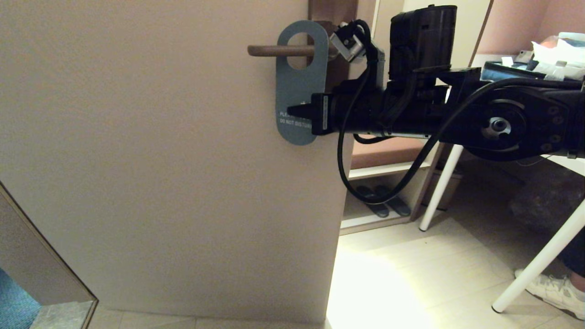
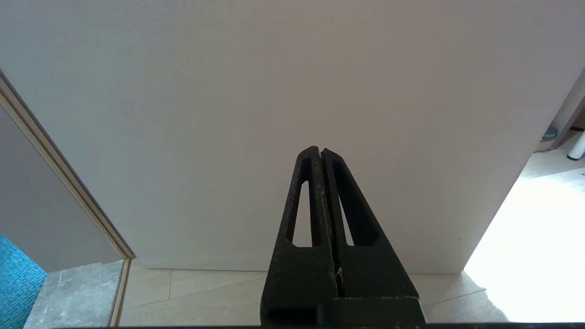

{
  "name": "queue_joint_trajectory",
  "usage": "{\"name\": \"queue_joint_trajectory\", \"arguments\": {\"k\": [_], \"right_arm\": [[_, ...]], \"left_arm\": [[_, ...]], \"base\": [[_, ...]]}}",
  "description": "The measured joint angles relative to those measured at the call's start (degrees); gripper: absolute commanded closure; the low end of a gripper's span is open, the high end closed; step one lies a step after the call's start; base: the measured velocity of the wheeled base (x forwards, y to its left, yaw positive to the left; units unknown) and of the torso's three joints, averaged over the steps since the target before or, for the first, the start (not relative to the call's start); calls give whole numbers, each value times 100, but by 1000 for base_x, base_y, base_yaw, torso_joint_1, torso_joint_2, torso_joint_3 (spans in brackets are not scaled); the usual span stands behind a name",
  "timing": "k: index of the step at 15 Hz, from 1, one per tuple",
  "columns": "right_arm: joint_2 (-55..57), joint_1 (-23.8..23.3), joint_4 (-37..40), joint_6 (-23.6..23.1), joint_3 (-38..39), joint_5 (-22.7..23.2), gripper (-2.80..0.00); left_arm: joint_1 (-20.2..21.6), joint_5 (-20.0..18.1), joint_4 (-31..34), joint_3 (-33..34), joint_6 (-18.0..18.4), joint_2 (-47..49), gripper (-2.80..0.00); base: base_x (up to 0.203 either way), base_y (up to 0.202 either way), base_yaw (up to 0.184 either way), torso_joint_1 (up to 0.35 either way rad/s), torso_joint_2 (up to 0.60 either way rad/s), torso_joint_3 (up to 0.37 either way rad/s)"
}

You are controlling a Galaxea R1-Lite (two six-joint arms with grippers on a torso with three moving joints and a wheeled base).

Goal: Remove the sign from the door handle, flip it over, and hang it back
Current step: Take down the sign

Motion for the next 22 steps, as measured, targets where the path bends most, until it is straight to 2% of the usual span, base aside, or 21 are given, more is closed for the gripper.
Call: {"name": "queue_joint_trajectory", "arguments": {"k": [3,8,13,22], "right_arm": [[16,13,-38,4,2,-298,0],[45,123,-329,-86,46,-358,0],[68,227,-331,-302,46,-647,0],[439,567,-634,-307,-220,-1947,0]], "left_arm": [[0,0,0,0,-3,0,0],[0,-1,0,0,-2,0,0],[0,0,2,0,-4,0,0],[0,-1,0,0,-5,0,0]], "base": [[0,0,0,0,0,0],[0,0,0,0,0,0],[0,0,0,0,0,0],[0,0,0,0,0,0]]}}
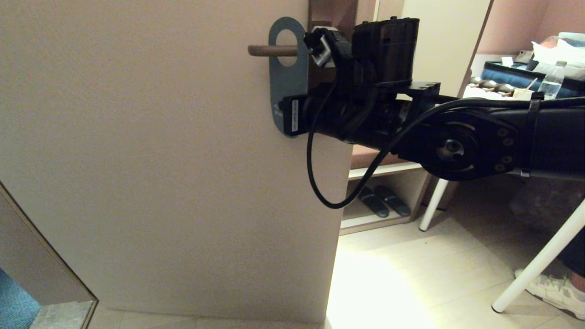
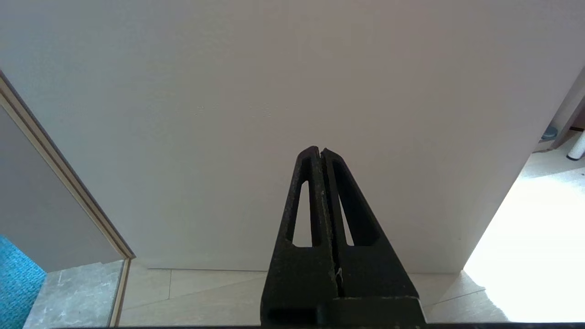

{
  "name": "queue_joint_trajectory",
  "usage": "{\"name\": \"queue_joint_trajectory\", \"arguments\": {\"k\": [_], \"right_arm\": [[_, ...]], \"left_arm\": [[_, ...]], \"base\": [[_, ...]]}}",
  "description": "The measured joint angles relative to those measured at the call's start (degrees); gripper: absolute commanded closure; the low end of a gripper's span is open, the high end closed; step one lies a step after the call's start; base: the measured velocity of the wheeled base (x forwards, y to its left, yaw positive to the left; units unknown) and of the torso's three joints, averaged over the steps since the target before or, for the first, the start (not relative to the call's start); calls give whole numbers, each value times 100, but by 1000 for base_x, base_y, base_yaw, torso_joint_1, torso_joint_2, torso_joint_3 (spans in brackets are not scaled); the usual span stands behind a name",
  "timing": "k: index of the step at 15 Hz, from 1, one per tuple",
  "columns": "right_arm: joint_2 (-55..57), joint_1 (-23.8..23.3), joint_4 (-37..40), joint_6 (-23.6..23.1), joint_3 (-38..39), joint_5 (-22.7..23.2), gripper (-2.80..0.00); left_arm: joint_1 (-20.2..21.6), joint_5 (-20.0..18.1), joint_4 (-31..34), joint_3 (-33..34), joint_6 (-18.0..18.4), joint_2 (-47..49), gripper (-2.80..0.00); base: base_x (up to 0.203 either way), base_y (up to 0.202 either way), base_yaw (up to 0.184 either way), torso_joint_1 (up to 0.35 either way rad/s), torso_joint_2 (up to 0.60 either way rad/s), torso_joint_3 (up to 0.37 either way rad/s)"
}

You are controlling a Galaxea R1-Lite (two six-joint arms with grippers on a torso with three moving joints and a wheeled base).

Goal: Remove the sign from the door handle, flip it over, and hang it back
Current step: Take down the sign

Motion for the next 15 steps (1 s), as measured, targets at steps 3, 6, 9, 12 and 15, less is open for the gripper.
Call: {"name": "queue_joint_trajectory", "arguments": {"k": [3,6,9,12,15], "right_arm": [[140,94,-24,-6,-171,-333,0],[315,188,-70,-6,-450,-691,0],[533,329,-450,-6,-663,-956,0],[698,447,-800,-99,-720,-1035,0],[785,537,-992,-164,-740,-1041,0]], "left_arm": [[0,1,1,0,1,0,0],[0,1,2,0,5,0,0],[0,1,2,0,1,0,0],[0,1,2,0,2,0,0],[0,3,2,0,1,0,0]], "base": [[0,0,0,0,0,0],[0,0,0,0,0,0],[0,0,0,0,0,0],[0,0,0,0,0,0],[0,0,0,0,0,0]]}}
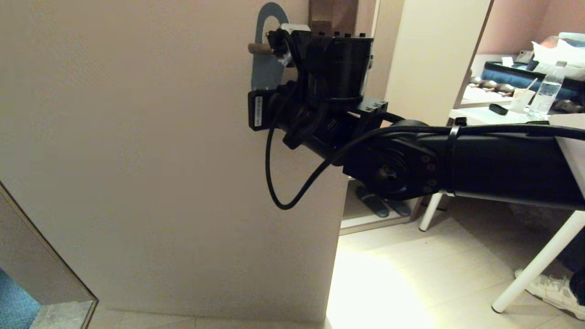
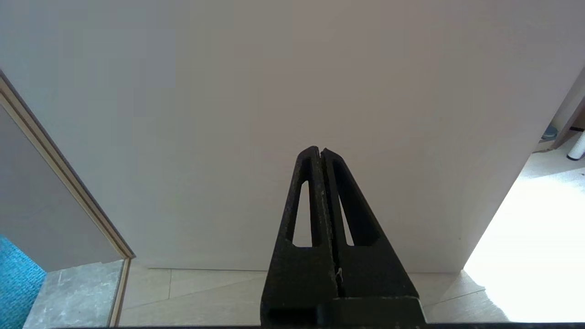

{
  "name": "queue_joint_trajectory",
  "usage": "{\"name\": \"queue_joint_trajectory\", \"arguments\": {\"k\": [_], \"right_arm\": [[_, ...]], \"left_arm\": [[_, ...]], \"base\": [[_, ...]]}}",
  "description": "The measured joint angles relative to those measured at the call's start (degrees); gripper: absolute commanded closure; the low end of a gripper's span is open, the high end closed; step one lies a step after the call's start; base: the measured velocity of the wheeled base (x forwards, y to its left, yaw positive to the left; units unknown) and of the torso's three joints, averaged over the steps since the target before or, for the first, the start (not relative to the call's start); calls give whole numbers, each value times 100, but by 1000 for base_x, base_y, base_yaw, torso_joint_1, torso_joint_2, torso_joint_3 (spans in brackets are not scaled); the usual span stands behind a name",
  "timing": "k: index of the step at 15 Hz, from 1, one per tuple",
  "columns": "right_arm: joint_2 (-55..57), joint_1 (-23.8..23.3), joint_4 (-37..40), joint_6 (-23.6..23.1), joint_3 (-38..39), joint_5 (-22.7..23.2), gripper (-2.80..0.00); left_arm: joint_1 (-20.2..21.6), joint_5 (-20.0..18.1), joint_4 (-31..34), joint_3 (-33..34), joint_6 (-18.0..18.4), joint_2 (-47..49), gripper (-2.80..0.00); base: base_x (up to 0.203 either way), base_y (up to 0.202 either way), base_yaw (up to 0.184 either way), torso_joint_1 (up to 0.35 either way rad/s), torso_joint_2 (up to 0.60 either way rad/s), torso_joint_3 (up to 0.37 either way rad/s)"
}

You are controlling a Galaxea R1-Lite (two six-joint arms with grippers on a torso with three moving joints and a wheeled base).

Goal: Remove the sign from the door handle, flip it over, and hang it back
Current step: Take down the sign

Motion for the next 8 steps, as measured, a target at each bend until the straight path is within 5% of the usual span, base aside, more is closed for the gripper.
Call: {"name": "queue_joint_trajectory", "arguments": {"k": [8], "right_arm": [[46,151,-5,-32,20,-1,0]], "left_arm": [[0,-4,0,0,1,0,0]], "base": [[0,0,0,0,0,0]]}}
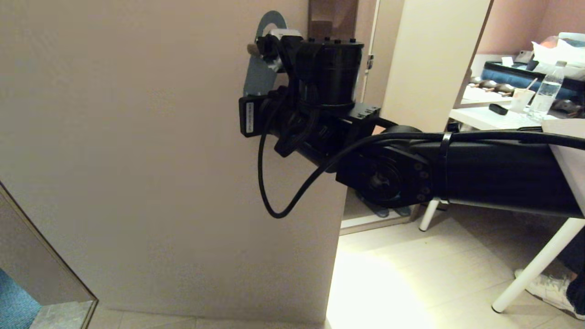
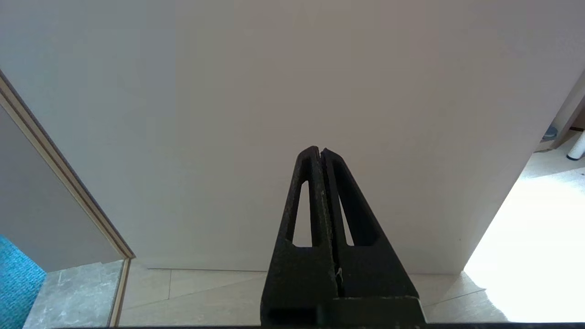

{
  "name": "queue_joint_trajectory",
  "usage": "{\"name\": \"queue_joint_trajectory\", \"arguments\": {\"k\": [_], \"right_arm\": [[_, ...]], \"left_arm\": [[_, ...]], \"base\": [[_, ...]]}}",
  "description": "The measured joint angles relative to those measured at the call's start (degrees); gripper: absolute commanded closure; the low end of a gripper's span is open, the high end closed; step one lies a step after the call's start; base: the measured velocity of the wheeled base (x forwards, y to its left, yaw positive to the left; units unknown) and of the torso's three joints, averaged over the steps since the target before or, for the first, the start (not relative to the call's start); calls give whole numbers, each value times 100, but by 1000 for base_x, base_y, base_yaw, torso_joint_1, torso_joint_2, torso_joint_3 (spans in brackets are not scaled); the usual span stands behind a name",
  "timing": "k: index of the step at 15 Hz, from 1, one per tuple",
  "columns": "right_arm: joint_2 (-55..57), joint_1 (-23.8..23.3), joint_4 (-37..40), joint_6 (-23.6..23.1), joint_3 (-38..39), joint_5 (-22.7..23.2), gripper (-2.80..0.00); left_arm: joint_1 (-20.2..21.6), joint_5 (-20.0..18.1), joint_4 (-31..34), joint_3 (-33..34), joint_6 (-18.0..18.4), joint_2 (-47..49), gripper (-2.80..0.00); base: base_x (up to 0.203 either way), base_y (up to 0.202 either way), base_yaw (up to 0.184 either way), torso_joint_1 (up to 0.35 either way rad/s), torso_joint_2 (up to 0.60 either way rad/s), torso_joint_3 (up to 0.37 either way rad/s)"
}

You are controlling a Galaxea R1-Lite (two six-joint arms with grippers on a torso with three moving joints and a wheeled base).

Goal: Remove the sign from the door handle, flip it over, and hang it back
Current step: Take down the sign

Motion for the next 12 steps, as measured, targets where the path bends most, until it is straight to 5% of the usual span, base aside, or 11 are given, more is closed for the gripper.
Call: {"name": "queue_joint_trajectory", "arguments": {"k": [12], "right_arm": [[9,-6,-68,-324,112,-76,0]], "left_arm": [[0,5,-2,0,0,0,0]], "base": [[0,0,0,0,0,0]]}}
